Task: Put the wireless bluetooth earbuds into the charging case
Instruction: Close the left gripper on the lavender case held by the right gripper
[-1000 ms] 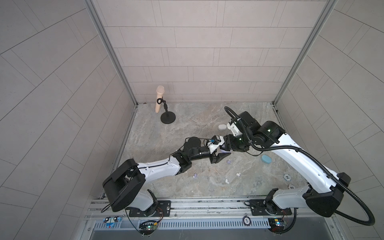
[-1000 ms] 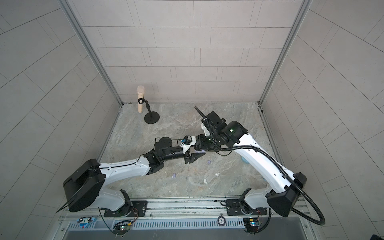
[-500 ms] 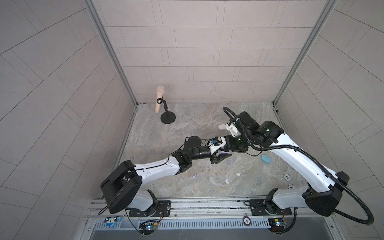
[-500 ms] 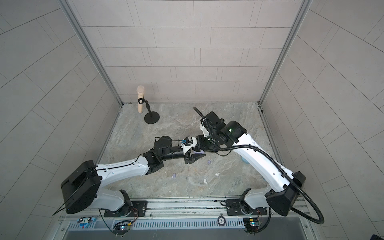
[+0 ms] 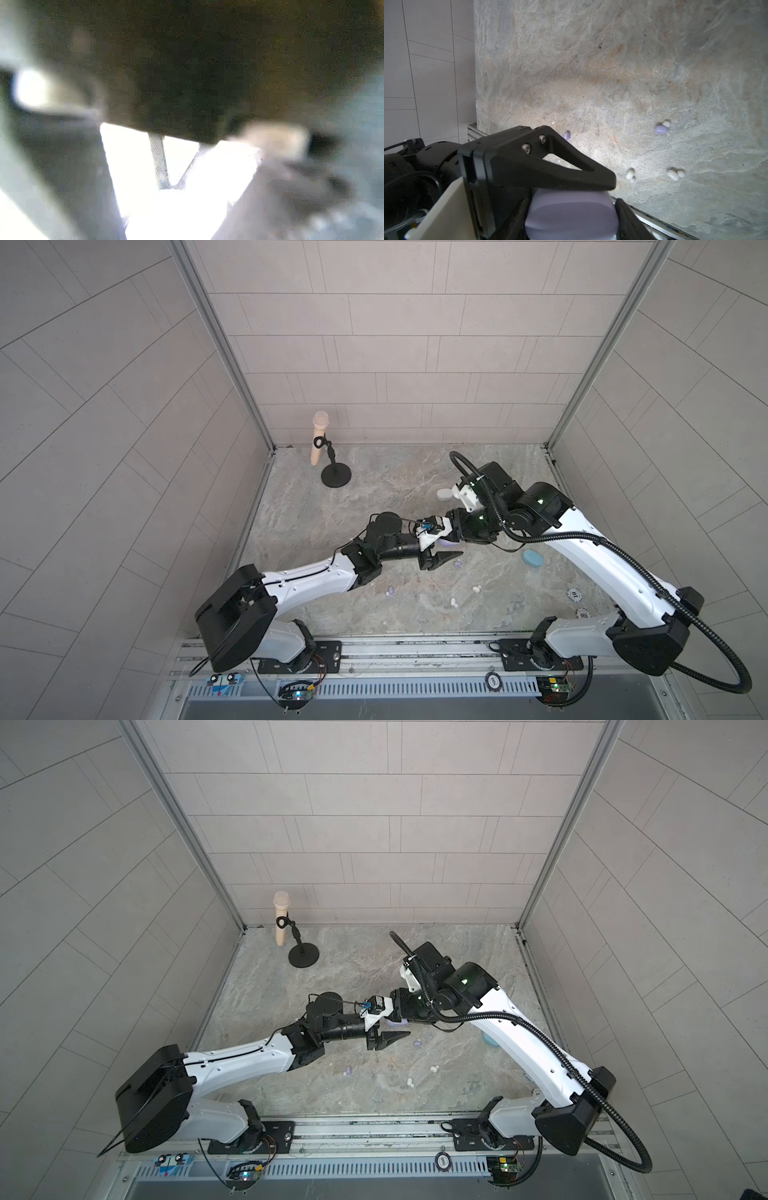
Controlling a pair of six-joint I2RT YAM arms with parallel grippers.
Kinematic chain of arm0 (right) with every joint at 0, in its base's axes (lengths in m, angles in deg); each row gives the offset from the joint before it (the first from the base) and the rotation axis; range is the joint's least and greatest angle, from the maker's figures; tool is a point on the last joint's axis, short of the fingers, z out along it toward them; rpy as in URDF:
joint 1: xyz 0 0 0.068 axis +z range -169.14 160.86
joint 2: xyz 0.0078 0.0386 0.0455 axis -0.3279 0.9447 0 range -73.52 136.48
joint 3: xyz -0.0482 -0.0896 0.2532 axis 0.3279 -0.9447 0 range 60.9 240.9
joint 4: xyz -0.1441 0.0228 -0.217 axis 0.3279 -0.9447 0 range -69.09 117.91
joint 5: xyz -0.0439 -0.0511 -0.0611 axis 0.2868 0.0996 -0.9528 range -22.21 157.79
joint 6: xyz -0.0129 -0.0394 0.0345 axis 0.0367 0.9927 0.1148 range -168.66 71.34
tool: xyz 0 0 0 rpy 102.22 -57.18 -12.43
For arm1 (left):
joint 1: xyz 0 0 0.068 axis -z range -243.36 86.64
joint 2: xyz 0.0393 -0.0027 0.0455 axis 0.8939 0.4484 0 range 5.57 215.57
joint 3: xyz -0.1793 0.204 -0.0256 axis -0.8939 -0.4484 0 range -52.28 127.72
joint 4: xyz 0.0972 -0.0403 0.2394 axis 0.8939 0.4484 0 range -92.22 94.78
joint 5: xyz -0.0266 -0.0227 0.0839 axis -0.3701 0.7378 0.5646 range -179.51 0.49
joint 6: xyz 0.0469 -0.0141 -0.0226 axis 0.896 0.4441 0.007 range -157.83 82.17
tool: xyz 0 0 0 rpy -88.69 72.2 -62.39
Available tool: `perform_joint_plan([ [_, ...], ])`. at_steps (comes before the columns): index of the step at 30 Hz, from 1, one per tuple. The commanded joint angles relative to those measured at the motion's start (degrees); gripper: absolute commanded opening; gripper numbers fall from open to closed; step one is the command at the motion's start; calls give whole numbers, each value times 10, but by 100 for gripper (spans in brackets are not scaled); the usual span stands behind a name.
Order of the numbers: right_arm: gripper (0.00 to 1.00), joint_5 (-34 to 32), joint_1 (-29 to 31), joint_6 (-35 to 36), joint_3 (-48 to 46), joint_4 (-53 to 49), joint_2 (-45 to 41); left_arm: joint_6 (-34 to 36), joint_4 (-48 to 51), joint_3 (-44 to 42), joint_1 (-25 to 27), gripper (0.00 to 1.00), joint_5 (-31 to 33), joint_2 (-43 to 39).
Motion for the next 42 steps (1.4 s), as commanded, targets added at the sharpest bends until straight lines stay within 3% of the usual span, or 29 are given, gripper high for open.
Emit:
perform_joint_plan([
  [1,50,12,0,-9,18,13,-17,11,22,-6,4,63,-9,-7],
  [23,49,41,-3,-12,31,19,-16,32,67,8,7,53,-15,-10],
  [42,50,50,1,-22,26,30,-13,17,65,8,6,30,-23,-12],
])
